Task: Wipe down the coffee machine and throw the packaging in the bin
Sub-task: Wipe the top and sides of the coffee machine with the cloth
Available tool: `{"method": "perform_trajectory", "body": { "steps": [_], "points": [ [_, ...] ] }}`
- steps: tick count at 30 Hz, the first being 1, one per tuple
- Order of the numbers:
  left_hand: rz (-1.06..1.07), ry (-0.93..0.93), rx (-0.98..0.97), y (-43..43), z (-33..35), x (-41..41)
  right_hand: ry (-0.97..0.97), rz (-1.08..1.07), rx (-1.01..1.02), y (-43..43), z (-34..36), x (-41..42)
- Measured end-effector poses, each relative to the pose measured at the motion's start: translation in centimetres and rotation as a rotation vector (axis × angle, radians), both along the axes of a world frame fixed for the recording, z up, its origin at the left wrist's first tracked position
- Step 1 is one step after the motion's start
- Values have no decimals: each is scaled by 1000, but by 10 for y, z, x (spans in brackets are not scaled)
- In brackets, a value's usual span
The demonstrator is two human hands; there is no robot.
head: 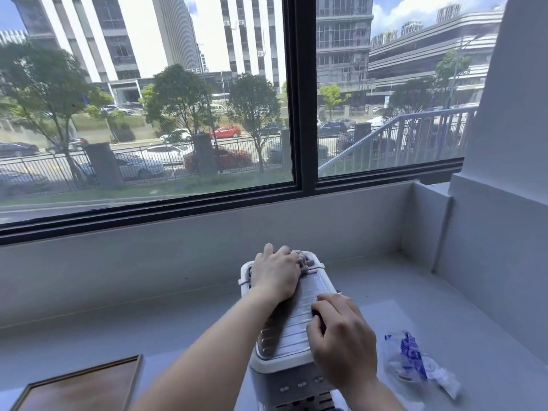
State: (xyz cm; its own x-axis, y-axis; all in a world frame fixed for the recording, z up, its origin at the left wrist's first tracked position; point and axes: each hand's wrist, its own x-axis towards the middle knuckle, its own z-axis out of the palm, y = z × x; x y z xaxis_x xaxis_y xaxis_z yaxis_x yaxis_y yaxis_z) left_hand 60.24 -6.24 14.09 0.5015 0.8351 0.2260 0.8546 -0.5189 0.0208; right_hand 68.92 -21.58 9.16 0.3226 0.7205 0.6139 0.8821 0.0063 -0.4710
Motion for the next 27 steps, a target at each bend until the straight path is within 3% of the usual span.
{"method": "perform_trajectory", "body": {
  "steps": [7,16,21,27],
  "points": [
    [177,-18,-6,24,-2,-46,-2,16,-45,-3,5,0],
    [-211,-15,83,16,-9,35,10,6,-3,2,0,1],
    [-68,-10,6,35,-5,34,17,6,-17,1,2,0],
    [117,-90,41,32,-13,-22,6,-2,-60,-4,5,-1]
  ]
}}
